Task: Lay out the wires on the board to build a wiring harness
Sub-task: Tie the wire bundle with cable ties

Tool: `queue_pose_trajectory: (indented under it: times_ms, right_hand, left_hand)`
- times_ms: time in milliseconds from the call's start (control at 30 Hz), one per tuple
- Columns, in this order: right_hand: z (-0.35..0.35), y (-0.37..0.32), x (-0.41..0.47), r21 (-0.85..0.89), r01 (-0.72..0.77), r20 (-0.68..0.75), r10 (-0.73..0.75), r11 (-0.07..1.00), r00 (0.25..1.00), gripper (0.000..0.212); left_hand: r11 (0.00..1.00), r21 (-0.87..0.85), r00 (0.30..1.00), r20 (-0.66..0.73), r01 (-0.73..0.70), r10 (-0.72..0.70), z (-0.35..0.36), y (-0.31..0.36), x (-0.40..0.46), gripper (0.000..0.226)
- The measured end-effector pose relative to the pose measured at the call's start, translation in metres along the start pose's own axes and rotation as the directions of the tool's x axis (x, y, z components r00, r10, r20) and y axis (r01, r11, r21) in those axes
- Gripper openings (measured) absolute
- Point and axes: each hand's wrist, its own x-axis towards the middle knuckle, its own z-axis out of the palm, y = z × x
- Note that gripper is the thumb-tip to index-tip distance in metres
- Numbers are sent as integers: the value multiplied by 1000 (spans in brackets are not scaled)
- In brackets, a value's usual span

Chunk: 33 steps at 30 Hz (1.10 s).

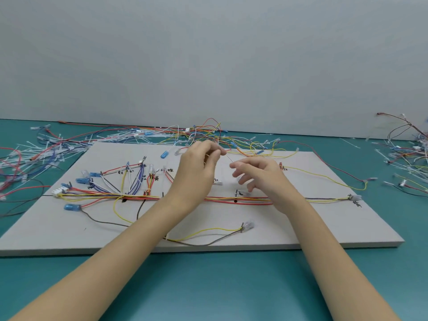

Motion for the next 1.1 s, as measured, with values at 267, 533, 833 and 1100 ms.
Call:
queue_pose_trajectory:
  times_ms: [267,533,833,1100]
  right_hand:
    - [-3,-1,-3,199,-68,191,29,978,981,22]
    - [-13,-3,-2,196,-73,98,54,978,994,11]
    - [-13,0,1,418,-116,-30,142,901,989,5]
    - [-11,3,4,587,-75,-69,142,806,987,15]
  left_hand:
    - [733,-525,892,131,432,-432,10,-4,-3,19]
    - [590,-604,808,164,535,-565,2,-12,0,11]
    - [703,-457,835,216,544,-506,5,-12,-1,16]
    - [864,-254,890,265,435,-370,9,-20,-7,18]
